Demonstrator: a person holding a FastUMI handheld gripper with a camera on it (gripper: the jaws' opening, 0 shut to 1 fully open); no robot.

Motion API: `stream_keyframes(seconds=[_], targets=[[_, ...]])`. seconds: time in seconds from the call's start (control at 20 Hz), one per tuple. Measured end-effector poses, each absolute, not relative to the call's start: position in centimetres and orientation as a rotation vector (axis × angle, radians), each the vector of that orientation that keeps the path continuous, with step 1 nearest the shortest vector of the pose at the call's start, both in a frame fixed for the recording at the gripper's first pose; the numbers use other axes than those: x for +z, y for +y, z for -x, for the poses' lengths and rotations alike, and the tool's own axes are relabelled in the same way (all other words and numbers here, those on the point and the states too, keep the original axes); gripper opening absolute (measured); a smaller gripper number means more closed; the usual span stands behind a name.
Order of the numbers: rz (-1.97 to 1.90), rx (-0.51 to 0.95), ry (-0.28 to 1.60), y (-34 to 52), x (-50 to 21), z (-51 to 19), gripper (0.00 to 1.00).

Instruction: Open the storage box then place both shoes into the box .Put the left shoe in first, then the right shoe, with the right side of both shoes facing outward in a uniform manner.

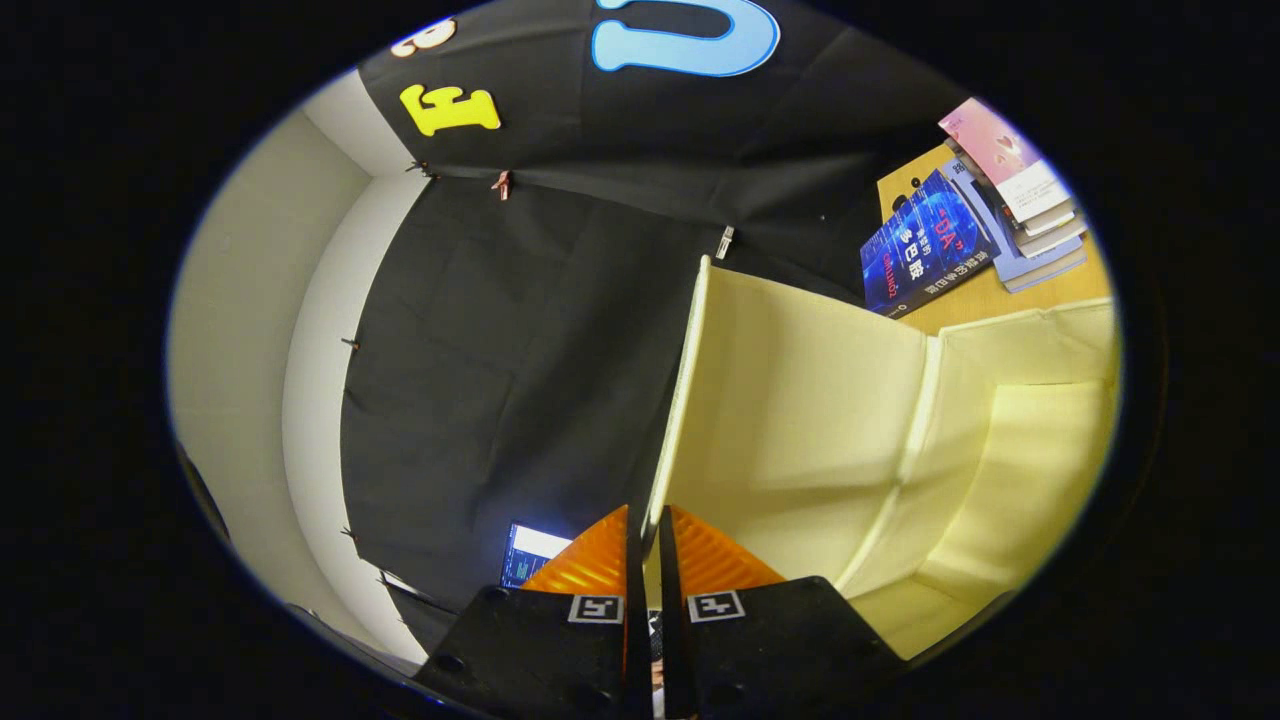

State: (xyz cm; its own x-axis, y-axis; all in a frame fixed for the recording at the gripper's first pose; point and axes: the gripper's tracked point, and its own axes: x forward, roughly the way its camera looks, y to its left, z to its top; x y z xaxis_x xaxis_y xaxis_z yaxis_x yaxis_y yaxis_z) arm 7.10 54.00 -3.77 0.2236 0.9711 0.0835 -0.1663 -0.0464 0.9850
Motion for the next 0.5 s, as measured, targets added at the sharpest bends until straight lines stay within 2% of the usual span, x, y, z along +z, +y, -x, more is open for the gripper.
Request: stream_keyframes(seconds=[0.05,0.1,0.2,0.35,0.5], targets=[[-1.249,1.155,0.891,54.0,-3.8,-7.1,0.09],[-1.256,1.156,0.895,54.3,-3.7,-7.1,0.14],[-1.256,1.143,0.908,54.8,-3.9,-7.3,0.14],[-1.243,1.111,0.904,54.9,-4.4,-7.6,0.48],[-1.187,1.077,0.899,54.6,-5.4,-7.6,0.89]])
